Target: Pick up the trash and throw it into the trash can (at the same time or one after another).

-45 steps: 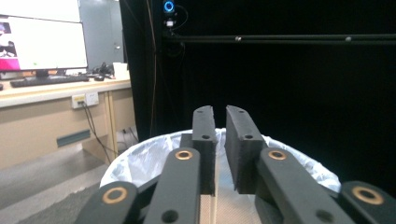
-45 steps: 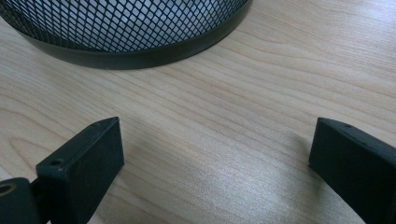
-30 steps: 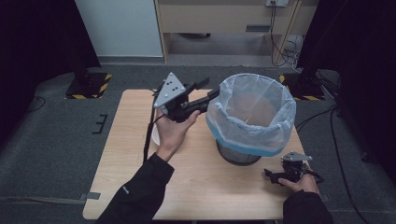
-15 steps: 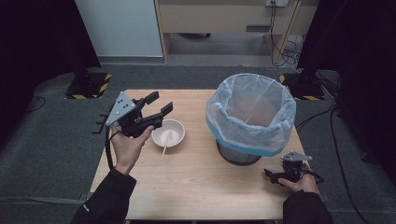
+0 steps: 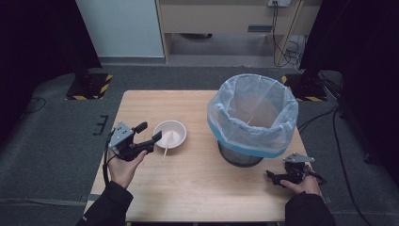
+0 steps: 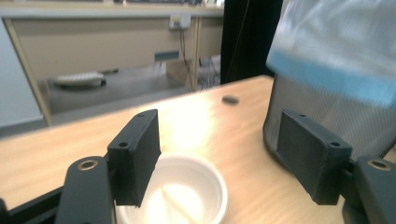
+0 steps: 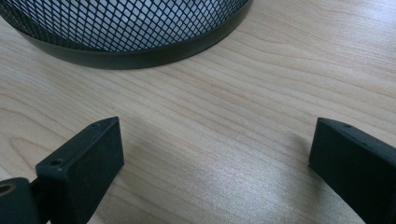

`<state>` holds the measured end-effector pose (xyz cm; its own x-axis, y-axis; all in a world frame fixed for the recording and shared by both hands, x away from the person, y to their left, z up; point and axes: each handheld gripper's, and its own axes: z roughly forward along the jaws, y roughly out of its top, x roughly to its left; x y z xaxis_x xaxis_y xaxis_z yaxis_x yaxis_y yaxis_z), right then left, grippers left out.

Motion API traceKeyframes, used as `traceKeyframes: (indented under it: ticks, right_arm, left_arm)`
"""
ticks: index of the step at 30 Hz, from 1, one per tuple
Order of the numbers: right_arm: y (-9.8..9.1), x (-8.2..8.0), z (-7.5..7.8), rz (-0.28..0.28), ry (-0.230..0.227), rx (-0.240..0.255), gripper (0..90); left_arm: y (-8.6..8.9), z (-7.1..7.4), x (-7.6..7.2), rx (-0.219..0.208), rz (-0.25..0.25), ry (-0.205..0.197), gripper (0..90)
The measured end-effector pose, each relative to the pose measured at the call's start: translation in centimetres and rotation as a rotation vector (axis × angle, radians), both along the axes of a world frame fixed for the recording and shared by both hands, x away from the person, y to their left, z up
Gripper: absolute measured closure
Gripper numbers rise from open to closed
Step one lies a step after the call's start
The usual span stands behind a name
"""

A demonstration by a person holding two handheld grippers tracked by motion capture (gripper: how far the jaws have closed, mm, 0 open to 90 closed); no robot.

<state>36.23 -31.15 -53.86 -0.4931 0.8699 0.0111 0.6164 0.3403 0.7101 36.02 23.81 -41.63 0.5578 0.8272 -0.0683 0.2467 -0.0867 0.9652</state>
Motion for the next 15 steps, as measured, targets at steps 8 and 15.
traceKeyframes:
  ticks: [8,15]
  right_arm:
    - [0.0,0.0,0.0,0.0,0.0,0.0,3.3]
    - [0.0,0.0,0.0,0.001,0.002,0.002,3.3]
  left_arm:
    - [0.2,-2.7,-1.5,0.029,0.039,0.038,28.1]
    - [-0.1,-4.0,-3.0,0.047,0.018,0.075,27.1]
